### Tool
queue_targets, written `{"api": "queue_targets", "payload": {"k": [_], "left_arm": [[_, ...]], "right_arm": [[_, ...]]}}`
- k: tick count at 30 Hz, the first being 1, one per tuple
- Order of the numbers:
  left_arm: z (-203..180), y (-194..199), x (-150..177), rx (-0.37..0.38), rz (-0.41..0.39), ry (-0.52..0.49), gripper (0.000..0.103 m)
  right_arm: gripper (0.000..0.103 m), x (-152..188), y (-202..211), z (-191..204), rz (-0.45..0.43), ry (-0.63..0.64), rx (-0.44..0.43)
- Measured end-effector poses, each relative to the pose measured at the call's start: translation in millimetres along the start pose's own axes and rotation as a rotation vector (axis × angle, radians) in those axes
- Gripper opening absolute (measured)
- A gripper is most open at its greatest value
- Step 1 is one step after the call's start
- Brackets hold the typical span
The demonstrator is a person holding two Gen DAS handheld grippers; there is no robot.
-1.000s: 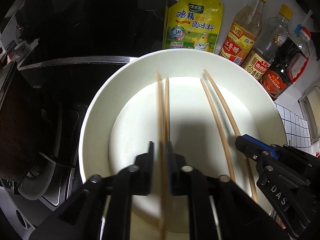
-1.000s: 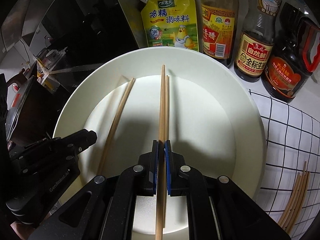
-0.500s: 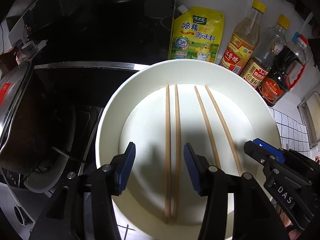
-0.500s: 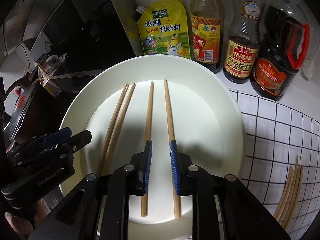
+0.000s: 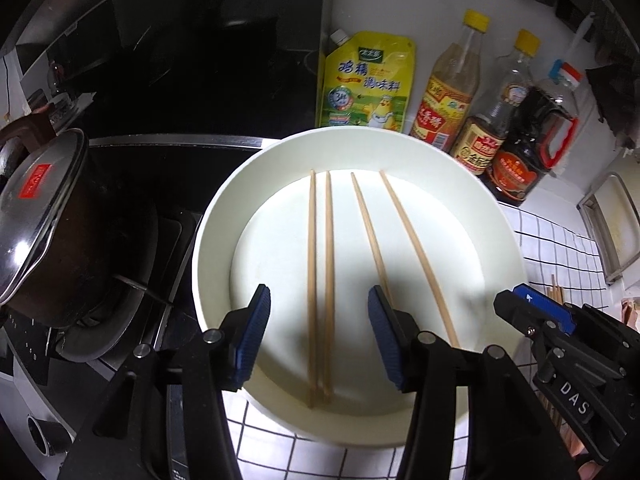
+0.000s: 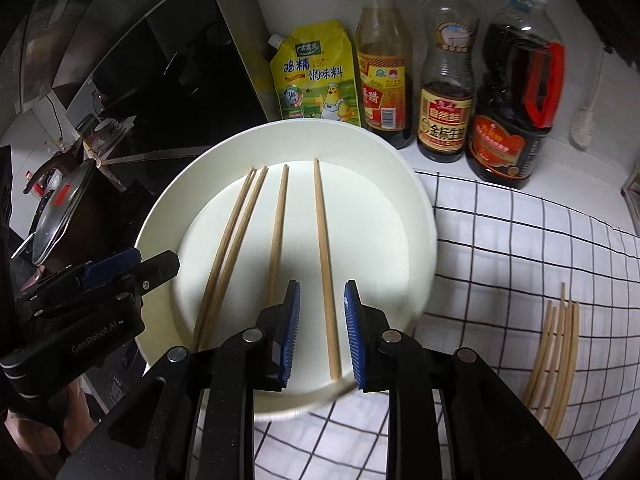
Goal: Organize utensils
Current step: 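Withdraw the left tool to the chopsticks while the right tool returns too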
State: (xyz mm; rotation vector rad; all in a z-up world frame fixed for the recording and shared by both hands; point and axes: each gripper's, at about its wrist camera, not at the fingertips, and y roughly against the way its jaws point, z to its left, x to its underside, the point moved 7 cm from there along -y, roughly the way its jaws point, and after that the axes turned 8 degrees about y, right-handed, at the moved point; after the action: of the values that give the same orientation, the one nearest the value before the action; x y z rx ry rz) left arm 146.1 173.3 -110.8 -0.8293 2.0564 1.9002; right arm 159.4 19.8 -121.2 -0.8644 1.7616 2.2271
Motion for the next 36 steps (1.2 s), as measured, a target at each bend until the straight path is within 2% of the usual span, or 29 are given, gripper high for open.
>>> {"api": "queue_targets", "payload": {"k": [19, 26, 36], "left_arm": [[-38.8, 50.5, 34.6, 0.020, -0.034, -0.028, 0.059], [-63.7, 59.0, 50.4, 0.026, -0.033, -0.050, 0.063], [-119.8, 57.8, 81.9, 0.086, 0.008, -0.111, 0.069]], "right_arm": [[0.030, 36.3, 62.5, -23.0, -0.058, -0.004, 0.013], [0.034, 60.1, 84.4, -48.7, -0.075, -0.032, 0.031], [0.040, 110.7, 112.2, -107.4, -0.079, -0.122, 0.093]]}}
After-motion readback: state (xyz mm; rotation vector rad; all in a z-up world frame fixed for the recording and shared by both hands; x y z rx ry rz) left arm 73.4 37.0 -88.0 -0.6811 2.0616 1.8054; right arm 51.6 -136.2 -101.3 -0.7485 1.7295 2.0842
